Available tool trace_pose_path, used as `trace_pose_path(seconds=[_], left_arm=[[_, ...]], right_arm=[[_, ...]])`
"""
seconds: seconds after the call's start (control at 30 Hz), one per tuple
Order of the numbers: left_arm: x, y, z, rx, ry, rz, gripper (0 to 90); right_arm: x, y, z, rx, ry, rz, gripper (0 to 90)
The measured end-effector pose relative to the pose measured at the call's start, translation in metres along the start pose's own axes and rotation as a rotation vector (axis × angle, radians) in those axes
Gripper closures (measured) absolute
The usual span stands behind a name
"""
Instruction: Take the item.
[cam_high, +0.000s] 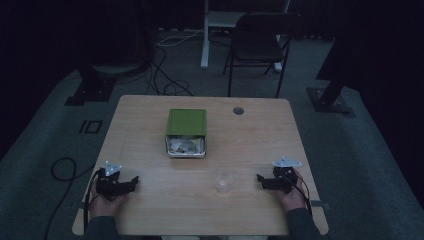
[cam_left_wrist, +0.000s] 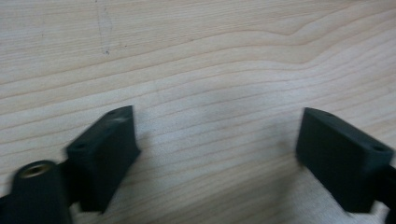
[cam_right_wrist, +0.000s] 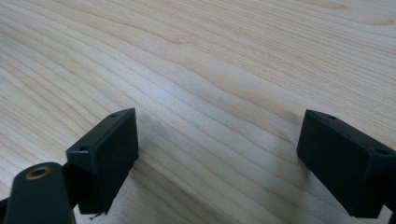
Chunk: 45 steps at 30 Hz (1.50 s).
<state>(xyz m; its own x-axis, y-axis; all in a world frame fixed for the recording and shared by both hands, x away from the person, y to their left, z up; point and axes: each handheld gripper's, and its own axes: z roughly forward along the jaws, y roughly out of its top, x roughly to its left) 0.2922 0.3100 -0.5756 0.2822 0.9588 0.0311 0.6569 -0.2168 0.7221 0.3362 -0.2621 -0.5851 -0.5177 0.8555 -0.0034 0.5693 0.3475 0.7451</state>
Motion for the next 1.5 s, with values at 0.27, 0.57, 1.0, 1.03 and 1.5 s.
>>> trace_pose_path(seconds=[0.27, 0.57, 1.0, 1.03, 1.5], left_arm=[[-0.001, 0.003, -0.003, 0.029, -0.027, 0.027, 21.3], [0.002, 0.002, -0.003, 0.003, -0.034, 0.029, 28.9], [0.001, 0.006, -0.012, 0.017, -0.083, 0.004, 43.4], [0.001, 0.006, -0.013, 0.016, -0.082, 0.010, 43.4], [-0.011, 0.018, -0.028, -0.027, -0.112, 0.061, 42.8]], right_arm=[[0.001, 0.000, 0.000, 0.001, 0.002, 0.000, 12.4], [0.001, -0.001, -0.001, 0.001, 0.009, -0.008, 12.4], [0.001, -0.001, -0.001, 0.001, 0.009, -0.008, 12.5], [0.002, -0.001, -0.001, 0.001, 0.009, -0.005, 12.5], [0.002, -0.001, -0.002, 0.001, 0.008, -0.006, 12.5]])
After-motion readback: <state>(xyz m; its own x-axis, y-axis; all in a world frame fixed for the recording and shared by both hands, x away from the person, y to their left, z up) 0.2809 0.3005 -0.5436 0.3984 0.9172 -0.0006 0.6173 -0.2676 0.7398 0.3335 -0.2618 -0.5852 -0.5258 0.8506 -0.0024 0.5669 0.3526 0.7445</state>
